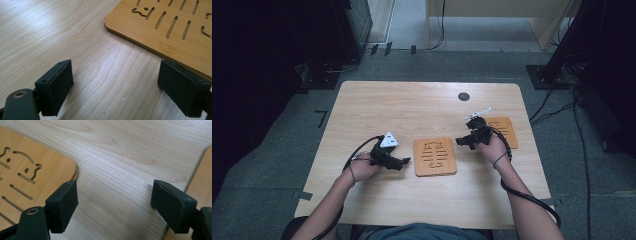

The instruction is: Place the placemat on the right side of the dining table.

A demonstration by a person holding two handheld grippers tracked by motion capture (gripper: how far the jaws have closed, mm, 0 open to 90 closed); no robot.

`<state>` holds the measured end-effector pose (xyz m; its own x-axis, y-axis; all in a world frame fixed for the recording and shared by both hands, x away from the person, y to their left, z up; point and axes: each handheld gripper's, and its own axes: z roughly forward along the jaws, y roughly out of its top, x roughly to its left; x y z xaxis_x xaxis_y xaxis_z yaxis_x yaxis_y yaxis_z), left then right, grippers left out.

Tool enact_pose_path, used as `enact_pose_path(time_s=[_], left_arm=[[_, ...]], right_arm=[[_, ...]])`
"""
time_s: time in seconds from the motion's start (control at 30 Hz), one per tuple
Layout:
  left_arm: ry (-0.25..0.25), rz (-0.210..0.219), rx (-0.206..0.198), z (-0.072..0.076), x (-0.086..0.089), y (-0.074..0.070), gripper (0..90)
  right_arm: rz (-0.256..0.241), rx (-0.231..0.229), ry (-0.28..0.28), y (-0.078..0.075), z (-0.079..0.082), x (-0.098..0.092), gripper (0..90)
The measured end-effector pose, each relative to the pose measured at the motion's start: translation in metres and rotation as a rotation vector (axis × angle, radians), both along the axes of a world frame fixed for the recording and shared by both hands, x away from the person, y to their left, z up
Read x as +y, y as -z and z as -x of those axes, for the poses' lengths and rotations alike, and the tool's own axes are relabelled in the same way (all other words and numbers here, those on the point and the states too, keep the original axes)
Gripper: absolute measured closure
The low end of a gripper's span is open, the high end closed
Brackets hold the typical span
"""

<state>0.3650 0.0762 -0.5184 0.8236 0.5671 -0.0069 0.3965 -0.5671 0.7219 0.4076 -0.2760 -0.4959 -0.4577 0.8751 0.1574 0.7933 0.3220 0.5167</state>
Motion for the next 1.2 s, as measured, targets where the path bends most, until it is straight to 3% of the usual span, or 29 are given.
enact_pose_path(time_s=[0.67, 0.8, 1.0, 1.2], left_arm=[[0.000, 0.000, 0.000, 0.000, 0.000, 0.000, 12.0], [0.000, 0.000, 0.000, 0.000, 0.000, 0.000, 12.0], [0.000, 0.000, 0.000, 0.000, 0.000, 0.000, 12.0], [0.000, 0.000, 0.000, 0.000, 0.000, 0.000, 12.0]], right_arm=[[0.012, -0.011, -0.100, 0.001, 0.007, 0.027, 21.2], [0.012, -0.028, -0.116, 0.003, 0.009, 0.030, 15.1], [0.001, -0.096, -0.164, 0.012, 0.016, 0.034, 1.0], [-0.015, -0.120, -0.192, 0.015, 0.018, 0.033, 0.0]])
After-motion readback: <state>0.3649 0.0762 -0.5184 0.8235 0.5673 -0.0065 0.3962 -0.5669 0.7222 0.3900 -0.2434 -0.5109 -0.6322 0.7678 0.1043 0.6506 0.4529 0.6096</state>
